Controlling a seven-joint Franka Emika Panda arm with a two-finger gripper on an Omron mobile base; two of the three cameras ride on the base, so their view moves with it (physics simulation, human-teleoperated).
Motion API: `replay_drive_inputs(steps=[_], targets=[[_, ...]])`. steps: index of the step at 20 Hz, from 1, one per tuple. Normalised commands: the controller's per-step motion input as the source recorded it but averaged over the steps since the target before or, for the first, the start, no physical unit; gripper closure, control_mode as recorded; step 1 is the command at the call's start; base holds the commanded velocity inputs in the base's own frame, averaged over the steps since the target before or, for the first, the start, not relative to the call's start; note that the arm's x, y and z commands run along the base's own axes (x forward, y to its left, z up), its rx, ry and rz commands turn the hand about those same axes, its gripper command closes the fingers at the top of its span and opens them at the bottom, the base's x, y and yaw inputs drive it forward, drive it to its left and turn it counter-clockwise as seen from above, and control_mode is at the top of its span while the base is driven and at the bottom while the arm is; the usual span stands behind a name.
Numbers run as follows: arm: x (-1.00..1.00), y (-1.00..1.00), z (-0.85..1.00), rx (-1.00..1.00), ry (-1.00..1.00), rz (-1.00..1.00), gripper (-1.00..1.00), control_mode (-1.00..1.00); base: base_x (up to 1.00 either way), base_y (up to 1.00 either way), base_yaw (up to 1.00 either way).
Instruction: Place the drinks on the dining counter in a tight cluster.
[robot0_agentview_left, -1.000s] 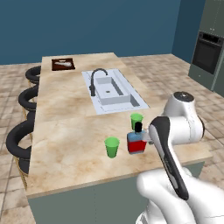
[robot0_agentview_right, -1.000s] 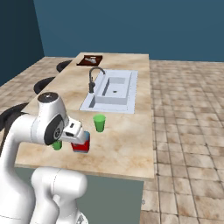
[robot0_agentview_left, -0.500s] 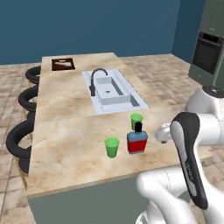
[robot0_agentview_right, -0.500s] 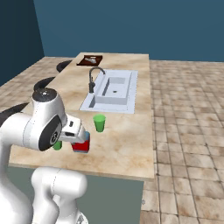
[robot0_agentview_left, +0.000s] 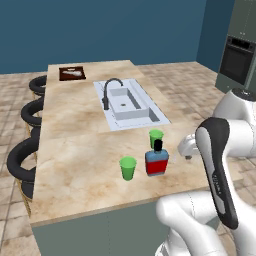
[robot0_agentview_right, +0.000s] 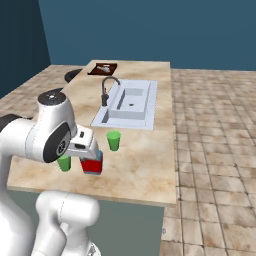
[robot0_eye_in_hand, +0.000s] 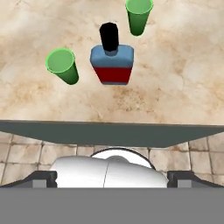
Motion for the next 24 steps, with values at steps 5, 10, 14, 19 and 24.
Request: replay_drive_inputs(steps=[5, 10, 14, 19, 24], targets=[[-0.28, -0.04, 0.00, 0.00, 0.00, 0.00, -1.00, 1.00, -0.11, -0.04, -0.01], [0.00, 0.00, 0.00, 0.00, 0.00, 0.00, -1.00, 1.00, -0.68, -0.50, -0.09], [0.00, 0.00, 0.00, 0.00, 0.00, 0.00, -1.00, 1.00, -0.67, -0.58, -0.16], [0.00, 0.00, 0.00, 0.00, 0.00, 0.00, -1.00, 1.00, -0.36, -0.61, -0.25], [0.00, 0.00, 0.00, 0.00, 0.00, 0.00, -1.00, 1.00, 0.20, -0.72, -0.55]])
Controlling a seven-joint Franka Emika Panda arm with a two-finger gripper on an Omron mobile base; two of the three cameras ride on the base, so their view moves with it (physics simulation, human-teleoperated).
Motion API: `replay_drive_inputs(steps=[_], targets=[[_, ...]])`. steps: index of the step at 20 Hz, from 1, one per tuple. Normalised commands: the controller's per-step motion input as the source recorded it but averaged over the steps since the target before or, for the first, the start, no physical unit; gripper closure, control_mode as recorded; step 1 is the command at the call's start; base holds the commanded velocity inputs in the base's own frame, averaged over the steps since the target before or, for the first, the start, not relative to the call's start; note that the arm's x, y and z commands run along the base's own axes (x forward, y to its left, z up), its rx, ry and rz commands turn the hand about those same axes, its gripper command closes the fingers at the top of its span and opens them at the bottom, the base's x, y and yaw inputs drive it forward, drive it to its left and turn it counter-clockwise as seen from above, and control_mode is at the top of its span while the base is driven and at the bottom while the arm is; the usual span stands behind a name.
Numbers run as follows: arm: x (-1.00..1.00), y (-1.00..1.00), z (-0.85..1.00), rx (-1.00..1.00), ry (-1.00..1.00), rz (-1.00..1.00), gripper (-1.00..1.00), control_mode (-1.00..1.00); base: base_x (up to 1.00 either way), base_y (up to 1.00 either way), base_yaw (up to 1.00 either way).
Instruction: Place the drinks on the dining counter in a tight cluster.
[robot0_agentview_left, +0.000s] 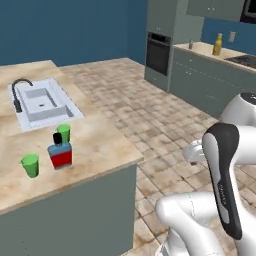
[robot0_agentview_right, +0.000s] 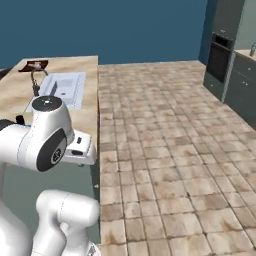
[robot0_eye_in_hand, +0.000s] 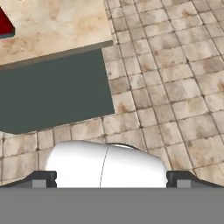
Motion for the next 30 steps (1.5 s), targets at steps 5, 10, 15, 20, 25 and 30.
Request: replay_drive_inputs(steps=[5, 10, 15, 20, 25, 30], targets=[[0.00, 0.00, 0.00, 0.00, 0.00, 0.00, -1.00, 1.00, 0.27, -0.83, -0.64], [0.00, 0.00, 0.00, 0.00, 0.00, 0.00, -1.00, 1.00, 0.42, -0.67, -0.66], [0.00, 0.00, 0.00, 0.00, 0.00, 0.00, -1.00, 1.00, 0.80, -0.26, -0.45], [0.00, 0.00, 0.00, 0.00, 0.00, 0.00, -1.00, 1.00, 0.97, 0.04, -0.12], [0.00, 0.00, 0.00, 0.00, 0.00, 0.00, -1.00, 1.00, 1.00, 0.36, -0.13], [0.00, 0.00, 0.00, 0.00, 0.00, 0.00, -1.00, 1.00, 1.00, 0.41, -0.14]])
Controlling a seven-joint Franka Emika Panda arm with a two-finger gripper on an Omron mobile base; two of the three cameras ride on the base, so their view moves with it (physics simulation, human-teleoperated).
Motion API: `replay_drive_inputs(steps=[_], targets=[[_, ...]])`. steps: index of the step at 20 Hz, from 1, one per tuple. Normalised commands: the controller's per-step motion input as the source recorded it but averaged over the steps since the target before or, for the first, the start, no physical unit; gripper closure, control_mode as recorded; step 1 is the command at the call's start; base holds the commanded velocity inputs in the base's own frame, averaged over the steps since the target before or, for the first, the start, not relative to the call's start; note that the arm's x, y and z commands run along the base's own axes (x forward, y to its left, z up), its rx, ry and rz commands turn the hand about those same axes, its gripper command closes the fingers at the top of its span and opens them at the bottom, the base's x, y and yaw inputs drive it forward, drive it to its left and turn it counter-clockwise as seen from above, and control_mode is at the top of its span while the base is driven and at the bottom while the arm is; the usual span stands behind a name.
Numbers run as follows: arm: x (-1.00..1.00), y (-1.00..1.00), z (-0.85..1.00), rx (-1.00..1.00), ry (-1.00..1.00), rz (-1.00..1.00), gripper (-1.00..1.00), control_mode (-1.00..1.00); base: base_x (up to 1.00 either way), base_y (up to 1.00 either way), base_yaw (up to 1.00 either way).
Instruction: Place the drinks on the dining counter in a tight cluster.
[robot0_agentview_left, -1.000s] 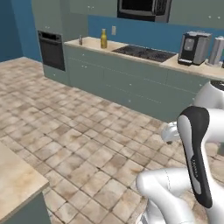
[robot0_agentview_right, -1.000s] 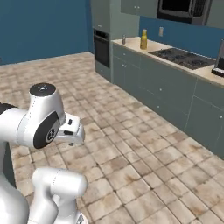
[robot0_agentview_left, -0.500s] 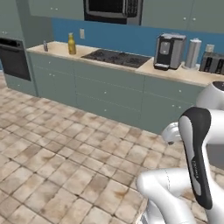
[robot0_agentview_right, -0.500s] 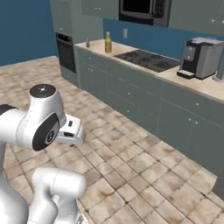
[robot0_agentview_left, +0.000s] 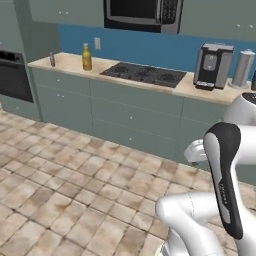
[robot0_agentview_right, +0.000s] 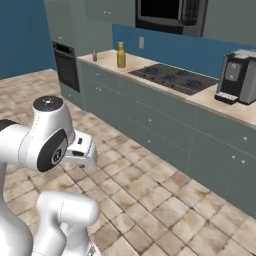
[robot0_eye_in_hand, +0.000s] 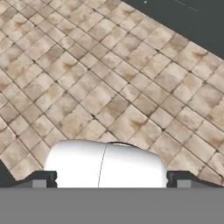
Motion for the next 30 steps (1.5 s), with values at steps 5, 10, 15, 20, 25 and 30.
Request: replay_drive_inputs(steps=[5, 10, 15, 20, 25, 30], targets=[[0.00, 0.00, 0.00, 0.00, 0.00, 0.00, -1.00, 1.00, 1.00, 0.36, -0.23], [0.00, 0.00, 0.00, 0.00, 0.00, 0.00, -1.00, 1.00, 1.00, 0.38, -0.25], [0.00, 0.00, 0.00, 0.00, 0.00, 0.00, -1.00, 1.00, 1.00, 0.68, -0.33], [0.00, 0.00, 0.00, 0.00, 0.00, 0.00, -1.00, 1.00, 0.90, 0.88, -0.47], [0.00, 0.00, 0.00, 0.00, 0.00, 0.00, -1.00, 1.00, 0.56, 0.99, -0.50], [0.00, 0.00, 0.00, 0.00, 0.00, 0.00, -1.00, 1.00, 0.28, 1.00, -0.39]])
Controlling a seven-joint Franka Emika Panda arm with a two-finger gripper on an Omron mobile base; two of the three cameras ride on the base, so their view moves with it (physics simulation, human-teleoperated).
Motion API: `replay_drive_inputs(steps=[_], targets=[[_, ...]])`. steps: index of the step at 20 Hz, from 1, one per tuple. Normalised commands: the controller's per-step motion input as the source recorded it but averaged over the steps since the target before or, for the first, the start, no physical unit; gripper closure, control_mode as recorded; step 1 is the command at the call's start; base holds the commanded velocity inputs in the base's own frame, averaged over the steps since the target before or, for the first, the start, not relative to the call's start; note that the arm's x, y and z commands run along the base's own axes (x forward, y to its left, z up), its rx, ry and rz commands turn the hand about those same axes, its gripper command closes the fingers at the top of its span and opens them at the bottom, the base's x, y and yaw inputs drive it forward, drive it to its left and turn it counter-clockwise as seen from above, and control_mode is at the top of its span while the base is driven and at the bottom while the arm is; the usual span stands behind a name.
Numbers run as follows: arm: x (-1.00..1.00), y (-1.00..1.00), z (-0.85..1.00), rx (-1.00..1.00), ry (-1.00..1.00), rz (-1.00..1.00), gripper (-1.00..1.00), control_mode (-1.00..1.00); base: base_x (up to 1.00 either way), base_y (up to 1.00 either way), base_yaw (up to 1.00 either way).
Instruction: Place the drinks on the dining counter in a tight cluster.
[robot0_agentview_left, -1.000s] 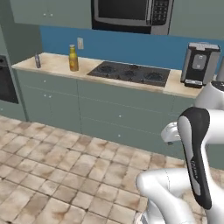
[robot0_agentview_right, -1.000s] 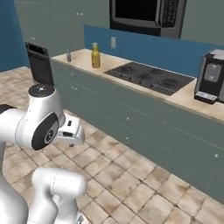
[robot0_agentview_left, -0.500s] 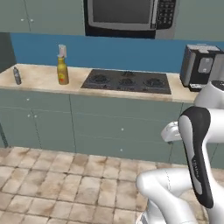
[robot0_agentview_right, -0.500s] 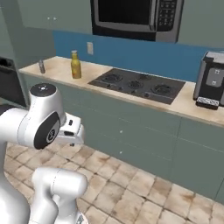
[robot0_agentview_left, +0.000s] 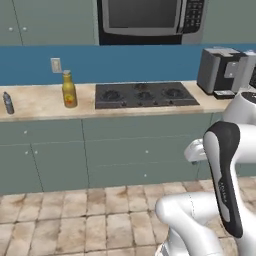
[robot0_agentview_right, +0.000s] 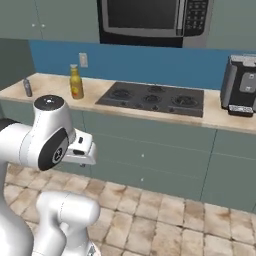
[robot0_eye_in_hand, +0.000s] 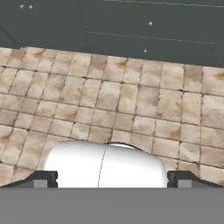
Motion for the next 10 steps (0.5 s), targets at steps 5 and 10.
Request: replay_drive_inputs(steps=[5, 10], targets=[[0.00, 0.00, 0.00, 0.00, 0.00, 0.00, -1.00, 1.00, 0.33, 0.95, -0.36], [0.00, 0.00, 0.00, 0.00, 0.00, 0.00, -1.00, 1.00, 0.29, 0.99, -0.34]])
